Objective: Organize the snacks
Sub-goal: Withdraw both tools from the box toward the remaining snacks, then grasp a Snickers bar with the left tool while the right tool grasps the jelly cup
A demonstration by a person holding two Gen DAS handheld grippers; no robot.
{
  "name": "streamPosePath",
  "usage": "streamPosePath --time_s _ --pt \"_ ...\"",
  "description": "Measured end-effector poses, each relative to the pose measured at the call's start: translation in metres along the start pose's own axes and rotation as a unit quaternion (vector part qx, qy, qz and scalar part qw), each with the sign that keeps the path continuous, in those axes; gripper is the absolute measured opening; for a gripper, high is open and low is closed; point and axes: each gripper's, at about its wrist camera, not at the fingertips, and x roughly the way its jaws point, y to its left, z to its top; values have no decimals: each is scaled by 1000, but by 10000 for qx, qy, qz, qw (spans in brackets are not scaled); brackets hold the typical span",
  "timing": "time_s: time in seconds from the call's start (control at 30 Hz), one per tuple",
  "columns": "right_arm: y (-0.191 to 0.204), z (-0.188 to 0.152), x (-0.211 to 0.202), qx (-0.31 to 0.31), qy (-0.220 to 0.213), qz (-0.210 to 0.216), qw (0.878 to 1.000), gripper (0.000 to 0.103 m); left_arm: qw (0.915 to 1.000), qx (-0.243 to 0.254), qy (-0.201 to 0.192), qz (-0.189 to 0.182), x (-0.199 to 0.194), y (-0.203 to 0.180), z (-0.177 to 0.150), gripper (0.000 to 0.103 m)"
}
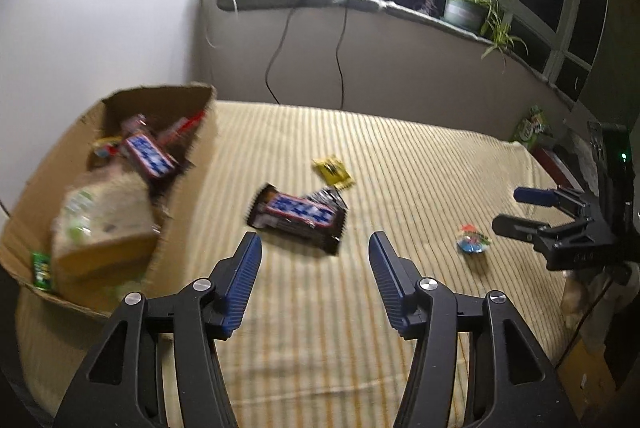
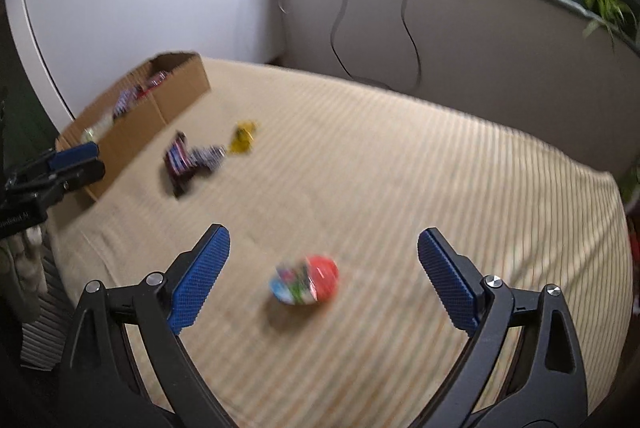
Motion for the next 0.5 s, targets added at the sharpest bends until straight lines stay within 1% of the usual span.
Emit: streamPosePath --time_s 0.1,0.27,0.33,0.4,0.5 --pt "-7 -12 4 146 117 68 9998 97 9999 -26 131 -58 11 -6 -2 55" --pt "-5 -22 15 70 263 169 9995 97 9994 -118 318 -57 30 -9 1 55" --pt "-4 -22 20 63 309 257 9992 95 9990 -227 370 -59 37 -6 3 55" --pt "-2 -23 24 50 378 349 9987 89 9985 -345 428 -35 45 -3 7 55" --pt "-2 -24 32 34 465 402 9981 84 9976 -489 485 66 56 -2 10 56"
